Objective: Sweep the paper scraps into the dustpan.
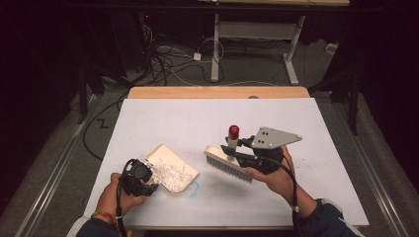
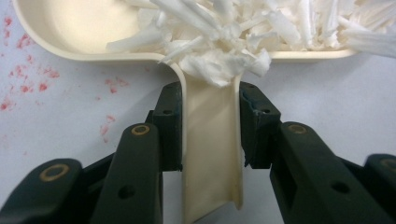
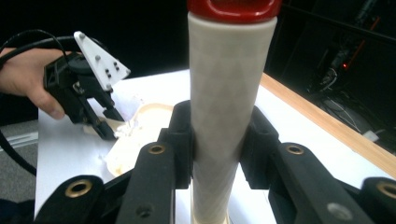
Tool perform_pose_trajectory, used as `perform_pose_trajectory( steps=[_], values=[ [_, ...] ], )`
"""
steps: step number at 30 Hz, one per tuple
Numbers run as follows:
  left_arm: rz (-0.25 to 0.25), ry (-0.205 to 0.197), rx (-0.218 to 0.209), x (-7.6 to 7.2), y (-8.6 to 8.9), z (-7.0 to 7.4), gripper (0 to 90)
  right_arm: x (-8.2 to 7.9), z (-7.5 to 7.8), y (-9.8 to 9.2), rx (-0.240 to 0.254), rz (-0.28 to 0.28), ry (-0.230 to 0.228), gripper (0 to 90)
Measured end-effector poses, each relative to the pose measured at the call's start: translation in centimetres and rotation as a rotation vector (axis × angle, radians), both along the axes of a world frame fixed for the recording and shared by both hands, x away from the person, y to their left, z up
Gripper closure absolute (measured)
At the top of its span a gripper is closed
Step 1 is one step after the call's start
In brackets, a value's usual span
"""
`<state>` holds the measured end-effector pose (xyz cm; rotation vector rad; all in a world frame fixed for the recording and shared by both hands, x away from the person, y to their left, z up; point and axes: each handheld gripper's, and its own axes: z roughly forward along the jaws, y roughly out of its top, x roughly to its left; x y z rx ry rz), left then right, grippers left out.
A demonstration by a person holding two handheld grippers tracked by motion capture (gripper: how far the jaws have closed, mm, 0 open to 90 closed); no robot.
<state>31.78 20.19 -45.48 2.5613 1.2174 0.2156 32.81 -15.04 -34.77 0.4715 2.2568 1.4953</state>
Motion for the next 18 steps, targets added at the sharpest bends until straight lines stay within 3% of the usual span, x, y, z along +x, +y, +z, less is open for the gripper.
perform_pose_trajectory(
  steps=[10, 18],
  values=[
    [0.049, -0.018, -0.043, 1.0, 0.2, 0.0, 63.5, -0.6, 0.5, -5.1, 0.003, -0.049, 0.023, 70.1],
    [0.133, -0.05, -0.075, 2.4, 0.3, -0.3, 63.5, -1.1, 0.4, -10.1, -0.01, -0.048, 0.107, 70.1]
  ],
)
